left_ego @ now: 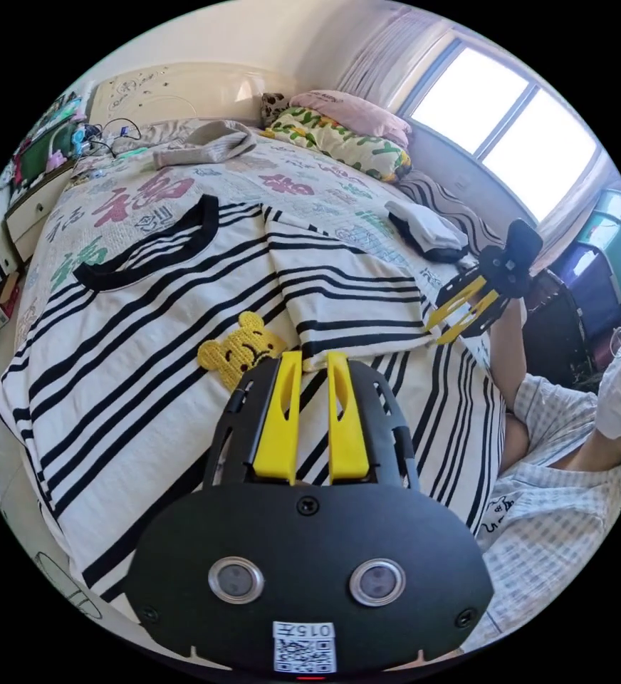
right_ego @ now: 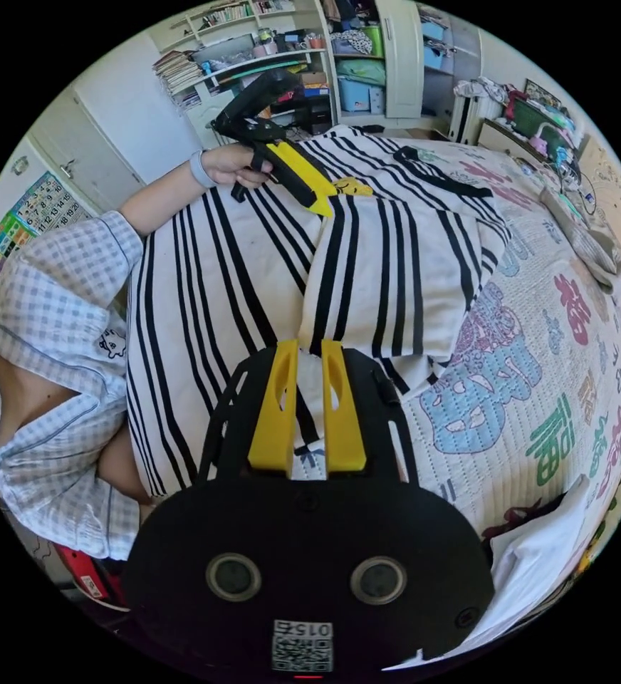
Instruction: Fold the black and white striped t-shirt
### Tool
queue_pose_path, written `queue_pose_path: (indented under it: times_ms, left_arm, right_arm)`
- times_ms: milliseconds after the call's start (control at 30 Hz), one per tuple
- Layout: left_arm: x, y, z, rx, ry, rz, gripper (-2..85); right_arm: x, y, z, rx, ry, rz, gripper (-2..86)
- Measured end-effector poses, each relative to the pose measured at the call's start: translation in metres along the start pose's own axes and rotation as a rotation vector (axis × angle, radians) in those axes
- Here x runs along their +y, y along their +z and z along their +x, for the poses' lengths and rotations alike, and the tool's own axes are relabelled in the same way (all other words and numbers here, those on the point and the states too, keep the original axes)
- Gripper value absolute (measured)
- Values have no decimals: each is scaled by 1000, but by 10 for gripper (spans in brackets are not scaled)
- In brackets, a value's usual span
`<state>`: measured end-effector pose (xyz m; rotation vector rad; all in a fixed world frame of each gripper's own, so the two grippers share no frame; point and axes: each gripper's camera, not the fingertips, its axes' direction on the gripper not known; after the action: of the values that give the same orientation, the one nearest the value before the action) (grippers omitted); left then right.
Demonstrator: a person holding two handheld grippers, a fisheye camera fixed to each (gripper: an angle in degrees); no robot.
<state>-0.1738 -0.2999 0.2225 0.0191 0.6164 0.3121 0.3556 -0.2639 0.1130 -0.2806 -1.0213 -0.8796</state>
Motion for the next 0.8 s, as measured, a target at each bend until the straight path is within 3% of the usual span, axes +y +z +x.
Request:
queue_pose_path:
  times_ms: [100, 233, 367, 567, 700, 800]
  left_arm:
    - [-2, -14, -6, 64, -6, -26, 84]
    - [-27, -58, -1, -22, -5, 114, 97]
    - [-94, -41, -2, -51, -38, 206, 100]
    - [-140, 69, -40, 33, -189, 47, 89]
    - [-135, 71, -41, 98, -180, 89, 34]
    - [-138, 69, -27, 49, -120, 87, 19]
  right_arm:
    - [11, -16, 4, -9, 17, 89, 81]
    - [29, -37, 33, 160, 316, 282, 81]
    - [35, -30, 57, 116, 462, 360, 84]
    - [30, -13, 64, 110, 462, 298, 68]
    - [27, -8, 67, 103, 458, 278, 42]
    - [30, -10, 68, 121, 473, 269, 29]
